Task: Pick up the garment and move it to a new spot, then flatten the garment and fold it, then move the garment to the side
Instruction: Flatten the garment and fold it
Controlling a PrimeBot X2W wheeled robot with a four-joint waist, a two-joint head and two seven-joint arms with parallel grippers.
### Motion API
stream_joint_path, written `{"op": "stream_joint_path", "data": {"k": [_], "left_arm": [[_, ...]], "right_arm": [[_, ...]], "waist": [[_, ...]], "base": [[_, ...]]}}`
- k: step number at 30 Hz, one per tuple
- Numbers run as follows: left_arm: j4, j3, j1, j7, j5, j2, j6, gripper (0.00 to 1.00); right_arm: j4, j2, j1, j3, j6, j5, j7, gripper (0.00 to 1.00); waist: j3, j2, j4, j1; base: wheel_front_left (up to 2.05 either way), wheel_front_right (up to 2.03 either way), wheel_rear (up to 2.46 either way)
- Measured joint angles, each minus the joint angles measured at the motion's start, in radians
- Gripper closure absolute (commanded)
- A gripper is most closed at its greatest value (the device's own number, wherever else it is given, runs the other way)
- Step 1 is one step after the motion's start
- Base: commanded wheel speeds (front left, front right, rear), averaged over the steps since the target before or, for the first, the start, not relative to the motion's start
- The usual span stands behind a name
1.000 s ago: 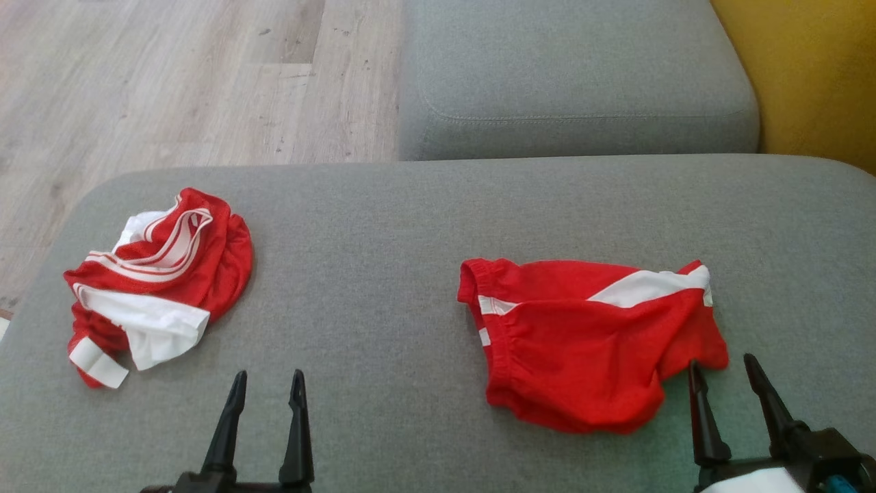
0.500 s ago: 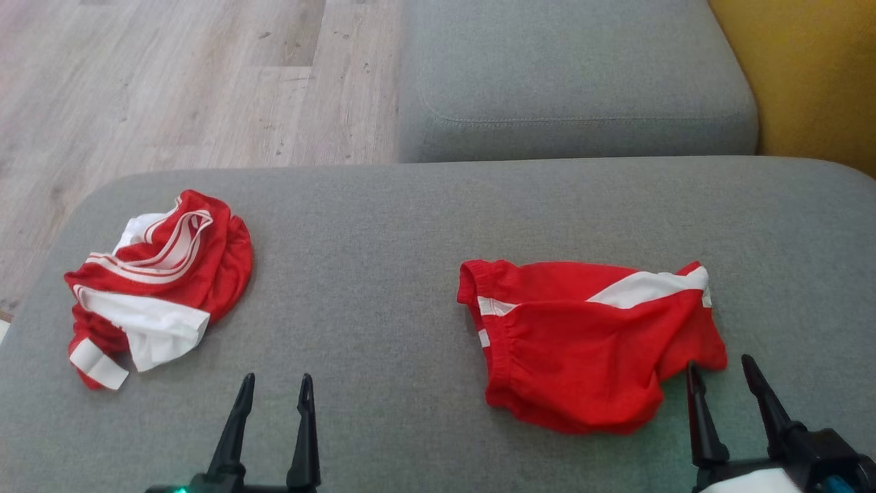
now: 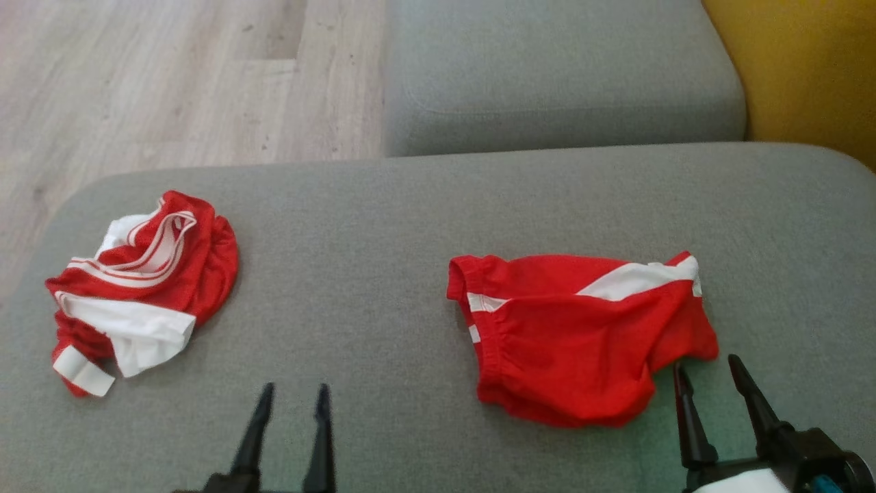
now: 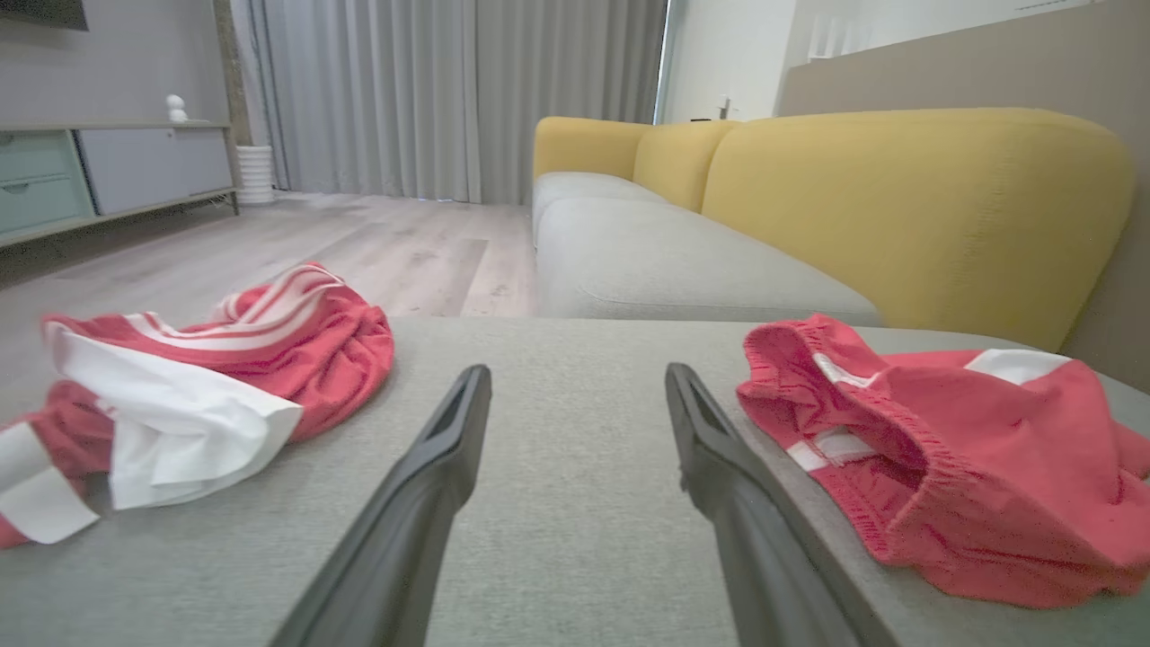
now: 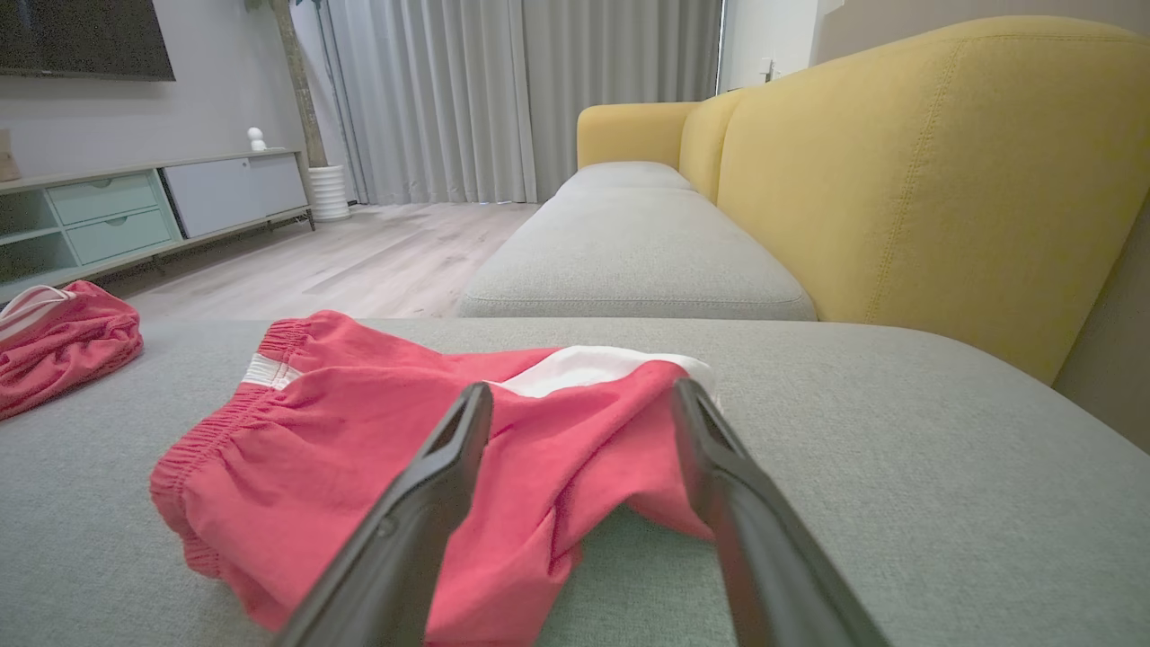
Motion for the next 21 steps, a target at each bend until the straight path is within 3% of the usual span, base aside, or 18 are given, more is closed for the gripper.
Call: {"op": "stream_joint_path", "data": {"k": [4, 10, 11, 14, 21], "left_arm": [[0.044, -0.063, -0.043, 0.000, -0.078, 0.000, -0.018, 0.00], [0.159, -0.201, -0.223, 0.002, -0.331, -0.001, -0.056, 0.00], [0.197, -0.255, -0.285, 0.025, -0.429, -0.002, -0.063, 0.00], [0.248, -0.319, -0.379, 0.074, -0.537, -0.003, -0.077, 0.00], [0.344, -0.383, -0.518, 0.156, -0.702, -0.007, -0.097, 0.00]], "right_arm": [[-0.004, 0.000, -0.002, 0.010, 0.000, -0.012, 0.000, 0.00], [-0.006, 0.000, -0.020, 0.031, 0.000, -0.026, 0.000, 0.00], [-0.006, 0.000, -0.030, 0.034, 0.000, -0.035, 0.000, 0.00], [-0.007, 0.000, -0.058, 0.042, 0.000, -0.044, 0.000, 0.00], [-0.008, 0.000, -0.112, 0.052, 0.000, -0.045, 0.000, 0.00]], "waist": [[0.026, 0.0000, -0.015, 0.0000], [0.078, 0.0000, -0.049, 0.0001], [0.099, 0.0000, -0.061, 0.0000], [0.130, 0.0000, -0.082, 0.0002], [0.183, 0.0000, -0.144, 0.0003]], "base": [[0.00, 0.00, 0.00], [0.00, 0.00, 0.00], [0.00, 0.00, 0.00], [0.00, 0.00, 0.00], [0.00, 0.00, 0.00]]}}
